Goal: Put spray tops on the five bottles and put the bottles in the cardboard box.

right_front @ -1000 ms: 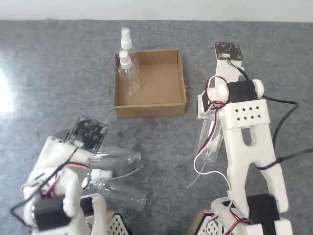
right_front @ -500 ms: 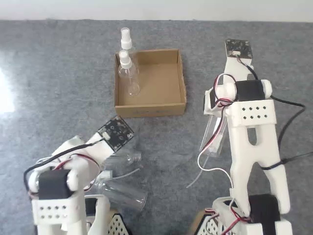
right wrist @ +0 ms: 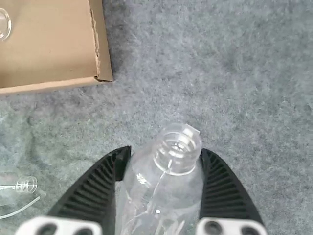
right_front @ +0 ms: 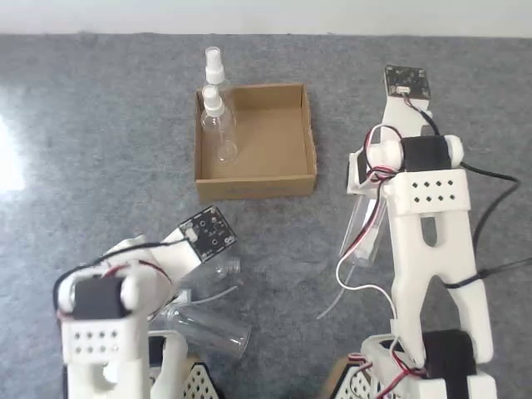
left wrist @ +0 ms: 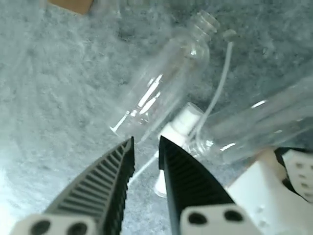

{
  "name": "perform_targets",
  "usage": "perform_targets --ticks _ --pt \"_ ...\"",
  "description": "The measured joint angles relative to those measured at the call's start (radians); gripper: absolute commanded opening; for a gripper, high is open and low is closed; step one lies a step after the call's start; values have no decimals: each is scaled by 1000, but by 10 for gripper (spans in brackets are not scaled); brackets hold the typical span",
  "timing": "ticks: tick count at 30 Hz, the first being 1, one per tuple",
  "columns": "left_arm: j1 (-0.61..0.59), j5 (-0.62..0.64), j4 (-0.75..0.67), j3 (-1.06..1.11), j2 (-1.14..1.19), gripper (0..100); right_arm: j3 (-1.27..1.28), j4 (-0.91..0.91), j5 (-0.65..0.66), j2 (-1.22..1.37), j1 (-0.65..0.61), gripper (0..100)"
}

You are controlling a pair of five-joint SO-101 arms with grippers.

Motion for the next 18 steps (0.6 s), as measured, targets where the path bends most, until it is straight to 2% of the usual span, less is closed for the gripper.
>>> perform_targets --ticks 9,14,18 --pt "0 -95 -8 -21 370 83 0 0 0 0 -3 102" --pt "2 -112 -20 -21 414 84 0 0 0 0 -3 102" --pt "0 -117 -110 28 416 84 0 0 0 0 -5 102"
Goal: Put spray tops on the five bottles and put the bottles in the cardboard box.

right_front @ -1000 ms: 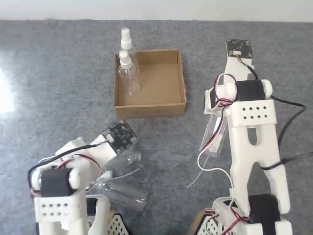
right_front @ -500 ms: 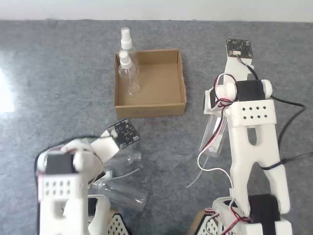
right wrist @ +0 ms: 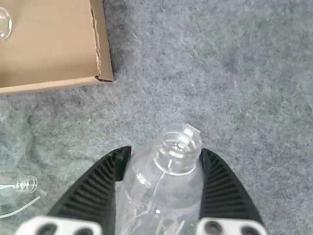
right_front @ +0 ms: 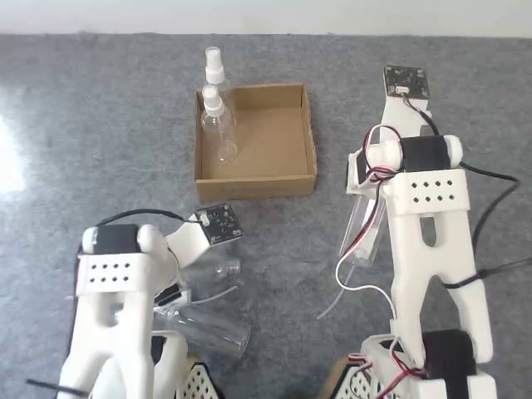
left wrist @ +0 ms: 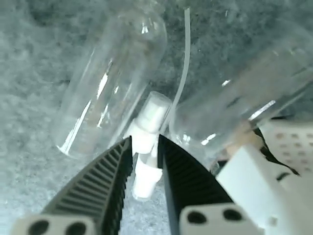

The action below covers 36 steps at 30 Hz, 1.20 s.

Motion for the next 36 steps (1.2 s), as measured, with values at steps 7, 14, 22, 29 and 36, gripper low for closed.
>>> perform_targets --ticks 7,14,22,29,36 --pt "0 -17 -163 144 0 84 0 0 0 0 0 102" --pt "0 -17 -189 155 0 84 0 0 0 0 0 102" --pt "8 -17 -253 232 0 84 0 0 0 0 0 102" --pt "11 -17 -258 233 0 84 0 0 0 0 0 102" --pt "8 -17 -267 233 15 186 0 0 0 0 0 102"
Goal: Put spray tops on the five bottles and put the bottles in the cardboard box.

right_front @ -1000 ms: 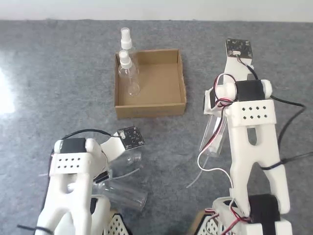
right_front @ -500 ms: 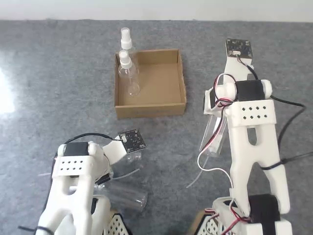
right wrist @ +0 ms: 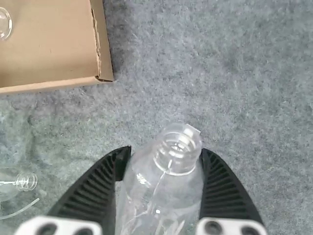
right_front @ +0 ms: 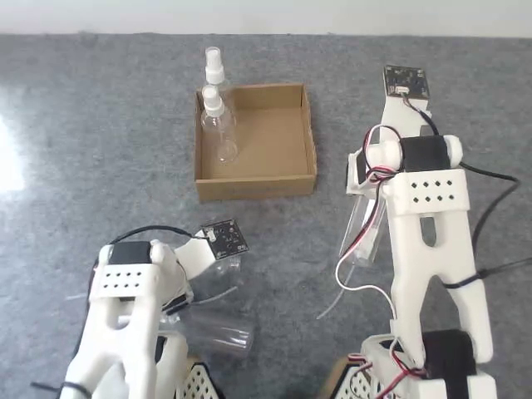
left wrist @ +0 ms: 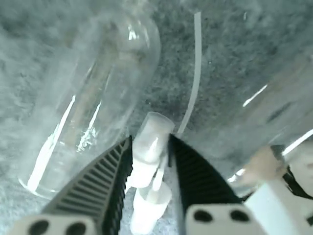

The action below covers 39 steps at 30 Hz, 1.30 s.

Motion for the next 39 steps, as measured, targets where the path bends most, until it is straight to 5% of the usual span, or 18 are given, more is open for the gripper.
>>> perform_targets --ticks 11,16,24,39 --pt "-3 0 -77 -5 218 122 0 0 0 0 0 102" --pt "0 0 -74 -5 219 21 0 0 0 0 0 102" --pt "-8 0 -75 -43 221 12 0 0 0 0 0 102" --pt "-8 0 124 -253 221 12 0 0 0 0 0 102"
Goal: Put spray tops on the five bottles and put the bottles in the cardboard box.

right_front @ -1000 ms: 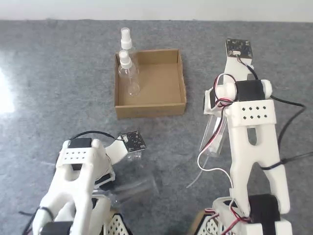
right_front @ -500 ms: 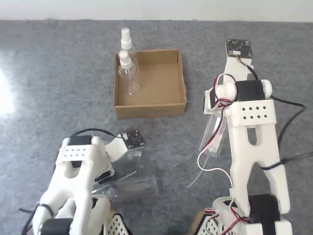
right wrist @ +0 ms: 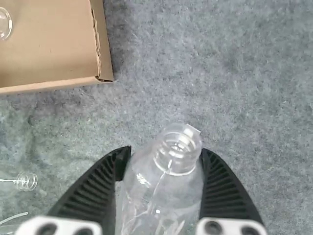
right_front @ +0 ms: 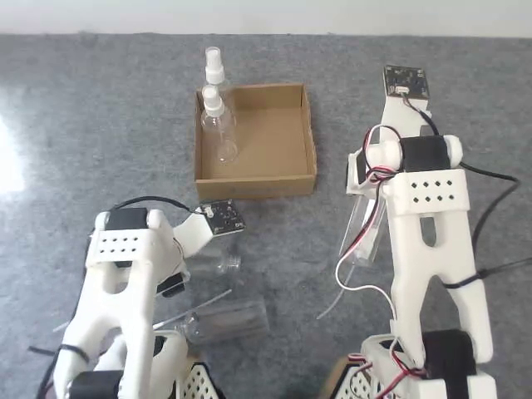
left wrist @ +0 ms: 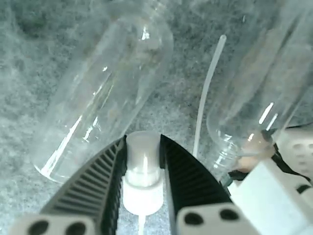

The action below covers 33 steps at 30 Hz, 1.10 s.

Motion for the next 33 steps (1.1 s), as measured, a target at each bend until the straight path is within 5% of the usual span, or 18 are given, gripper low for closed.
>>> perform_targets --ticks 10,25,33 --pt "2 8 103 -104 0 12 0 0 0 0 0 102" --pt "0 186 160 -247 0 12 0 0 0 0 0 102" --pt "0 302 163 -282 -219 12 0 0 0 0 0 102"
